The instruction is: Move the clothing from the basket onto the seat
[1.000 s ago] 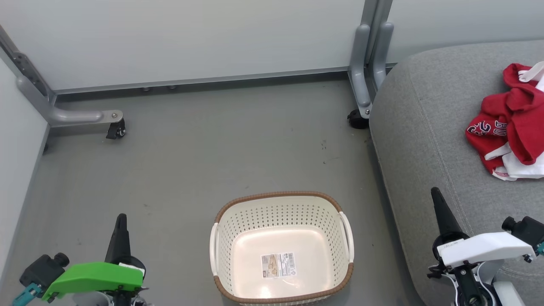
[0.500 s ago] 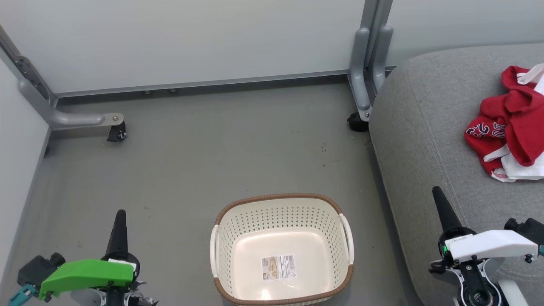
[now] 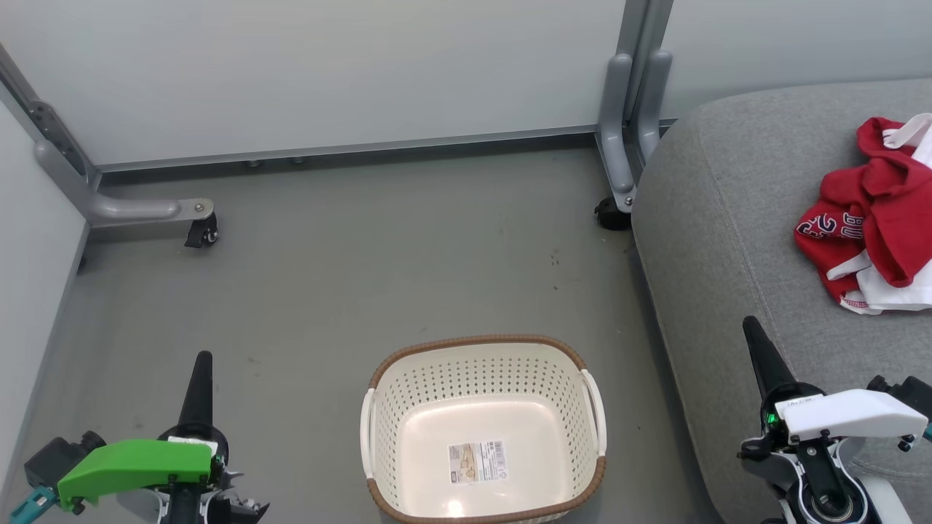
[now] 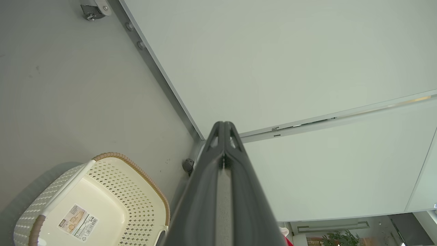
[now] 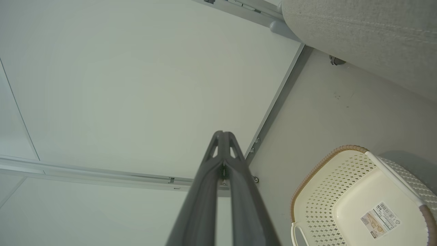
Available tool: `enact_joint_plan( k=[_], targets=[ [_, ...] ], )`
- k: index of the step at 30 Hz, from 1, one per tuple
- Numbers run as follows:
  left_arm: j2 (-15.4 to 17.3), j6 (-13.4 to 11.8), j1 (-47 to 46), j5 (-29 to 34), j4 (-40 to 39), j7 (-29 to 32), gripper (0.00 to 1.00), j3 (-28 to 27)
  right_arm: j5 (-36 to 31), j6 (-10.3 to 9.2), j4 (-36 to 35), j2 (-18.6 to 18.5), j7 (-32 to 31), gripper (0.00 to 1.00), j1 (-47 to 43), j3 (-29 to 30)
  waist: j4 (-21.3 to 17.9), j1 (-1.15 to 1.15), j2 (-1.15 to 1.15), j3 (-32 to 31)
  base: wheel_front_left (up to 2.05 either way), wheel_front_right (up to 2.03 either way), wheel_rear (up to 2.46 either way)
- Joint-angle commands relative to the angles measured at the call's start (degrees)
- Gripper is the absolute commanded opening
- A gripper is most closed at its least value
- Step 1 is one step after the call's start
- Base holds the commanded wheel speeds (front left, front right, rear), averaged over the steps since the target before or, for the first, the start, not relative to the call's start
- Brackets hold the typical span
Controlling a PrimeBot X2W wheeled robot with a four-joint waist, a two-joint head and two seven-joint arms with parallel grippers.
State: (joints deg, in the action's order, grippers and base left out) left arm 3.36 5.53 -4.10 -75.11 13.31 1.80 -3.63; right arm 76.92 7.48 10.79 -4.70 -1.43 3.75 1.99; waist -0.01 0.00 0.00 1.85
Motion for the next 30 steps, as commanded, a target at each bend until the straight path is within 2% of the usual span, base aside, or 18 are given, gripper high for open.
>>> enact_joint_plan(
  k=[1, 30],
  targets=[
    [0.1, 0.4, -1.1, -1.2, -0.1, 0.3, 0.0, -0.4, 1.2, 0.03, 0.0, -0.3, -0.2, 0.0, 0.8, 0.2, 0.0, 0.0, 0.0, 0.0, 0.0, 0.0, 0.0],
    [-0.2, 1.7, -2.2, -13.9, 0.6, 3.8, 0.0, -2.4, 13.9, 0.02, 2.5, 0.0, -2.7, 0.0, 2.3, 1.8, 0.0, 0.0, 0.0, -1.2, 0.0, 0.0, 0.0]
  ],
)
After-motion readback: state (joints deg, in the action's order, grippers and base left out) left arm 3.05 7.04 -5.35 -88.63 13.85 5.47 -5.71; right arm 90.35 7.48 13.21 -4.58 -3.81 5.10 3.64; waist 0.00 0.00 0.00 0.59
